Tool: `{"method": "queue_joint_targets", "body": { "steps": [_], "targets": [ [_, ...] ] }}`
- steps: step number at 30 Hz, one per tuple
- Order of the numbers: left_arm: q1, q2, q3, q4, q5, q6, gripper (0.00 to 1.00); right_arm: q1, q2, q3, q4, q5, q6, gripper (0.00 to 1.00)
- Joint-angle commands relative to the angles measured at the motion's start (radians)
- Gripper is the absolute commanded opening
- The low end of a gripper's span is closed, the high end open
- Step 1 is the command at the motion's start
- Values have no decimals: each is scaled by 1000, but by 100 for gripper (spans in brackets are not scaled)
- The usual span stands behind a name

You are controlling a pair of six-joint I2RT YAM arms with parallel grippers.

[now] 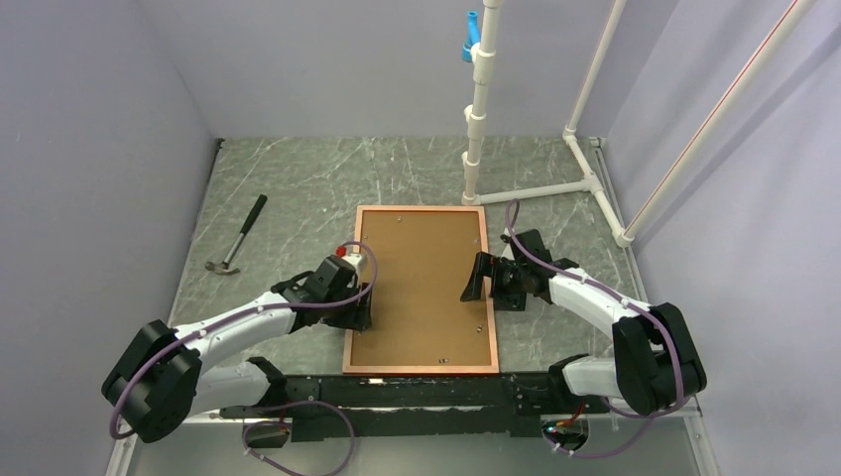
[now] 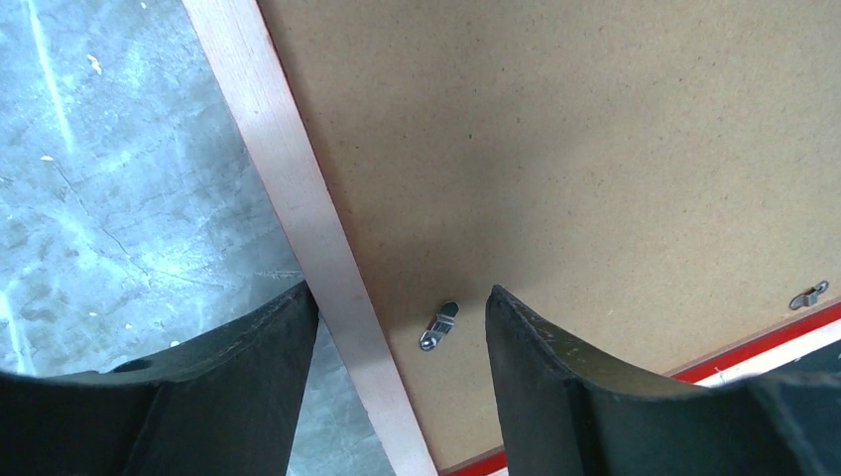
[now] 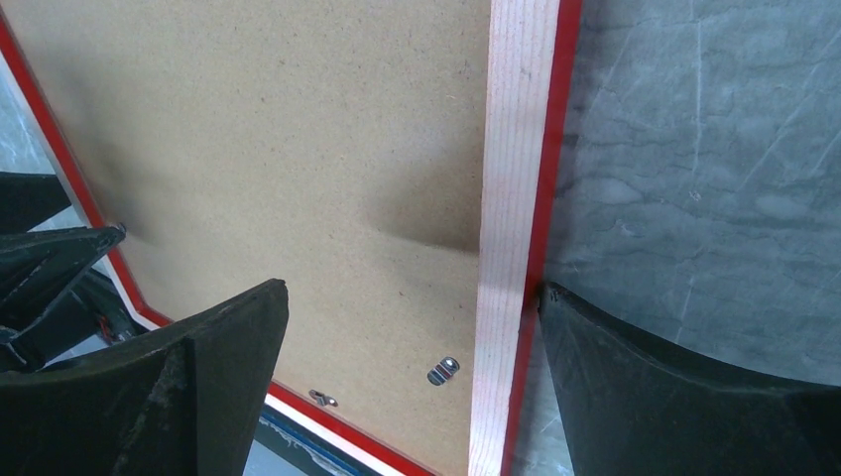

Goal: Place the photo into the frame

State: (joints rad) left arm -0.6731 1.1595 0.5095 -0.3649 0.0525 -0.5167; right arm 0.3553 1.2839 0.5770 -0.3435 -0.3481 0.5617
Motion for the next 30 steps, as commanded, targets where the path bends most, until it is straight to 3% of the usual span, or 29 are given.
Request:
{"method": "queue_joint_targets", "body": {
  "steps": [1, 6, 14, 26, 30],
  "targets": [
    [-45, -16, 18, -67, -48, 6, 67, 7, -13, -20, -22, -4, 9, 99],
    [-69, -9, 32, -122, -108, -12, 64, 7, -9, -22, -15, -6, 9, 98],
    [-92, 18, 44, -138, -153, -24, 49, 7, 4, -18, -6, -6, 7, 99],
    [-116, 92, 75, -142, -200, -39, 9, 6, 22, -18, 5, -14, 4, 98],
    [-124, 92, 80, -147, -198, -42, 0, 6, 25, -15, 3, -15, 2, 98]
  ]
}}
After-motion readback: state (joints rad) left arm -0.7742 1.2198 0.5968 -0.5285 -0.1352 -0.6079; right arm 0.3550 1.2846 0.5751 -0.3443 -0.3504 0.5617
